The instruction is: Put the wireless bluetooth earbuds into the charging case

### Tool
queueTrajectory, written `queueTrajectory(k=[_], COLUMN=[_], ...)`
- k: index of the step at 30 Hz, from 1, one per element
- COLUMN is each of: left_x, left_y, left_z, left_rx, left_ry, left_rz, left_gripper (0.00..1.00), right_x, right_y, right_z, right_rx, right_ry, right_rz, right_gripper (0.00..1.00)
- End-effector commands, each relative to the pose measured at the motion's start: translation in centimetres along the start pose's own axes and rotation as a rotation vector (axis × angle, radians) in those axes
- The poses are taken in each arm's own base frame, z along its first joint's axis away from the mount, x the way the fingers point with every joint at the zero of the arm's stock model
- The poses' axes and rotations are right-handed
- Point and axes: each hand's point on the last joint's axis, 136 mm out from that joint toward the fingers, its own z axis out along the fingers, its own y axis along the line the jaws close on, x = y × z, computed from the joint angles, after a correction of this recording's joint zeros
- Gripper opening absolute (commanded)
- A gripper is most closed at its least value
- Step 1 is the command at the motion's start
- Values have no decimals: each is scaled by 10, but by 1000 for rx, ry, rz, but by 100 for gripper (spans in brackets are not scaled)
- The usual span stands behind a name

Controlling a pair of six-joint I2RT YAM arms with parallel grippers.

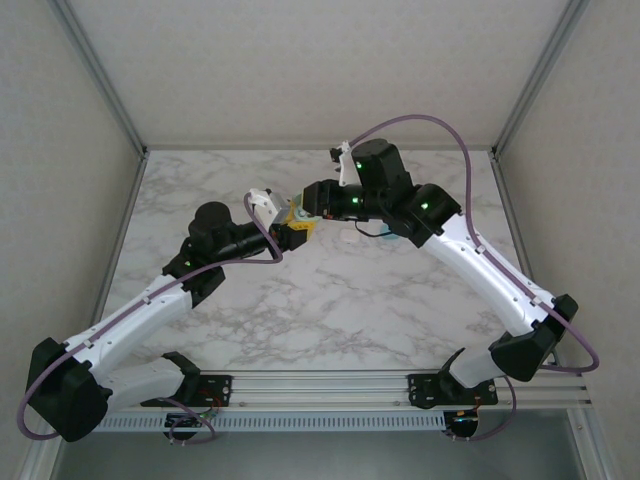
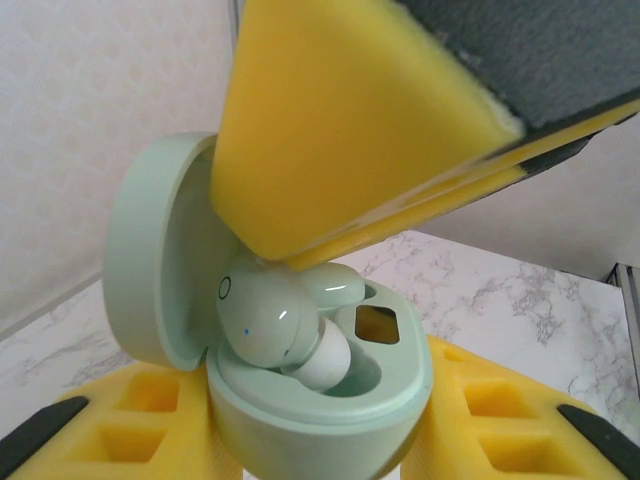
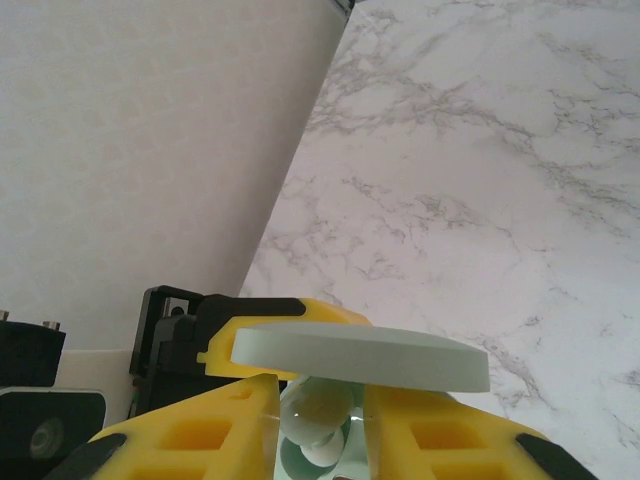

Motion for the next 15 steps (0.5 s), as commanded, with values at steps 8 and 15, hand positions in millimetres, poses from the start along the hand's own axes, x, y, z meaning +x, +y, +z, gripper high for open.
queueTrajectory(k=[8, 15], left_x=[-22, -23], left_y=[-7, -5], left_z=[-2, -1], left_rx=[15, 10], left_ry=[-53, -57], left_rz=[40, 42], left_gripper=[19, 19], right_x=[-9, 3], right_y=[4, 2], right_z=[5, 10], right_rx=[17, 37], right_ry=[-19, 31], right_rz=[-25, -47], right_gripper=[29, 27])
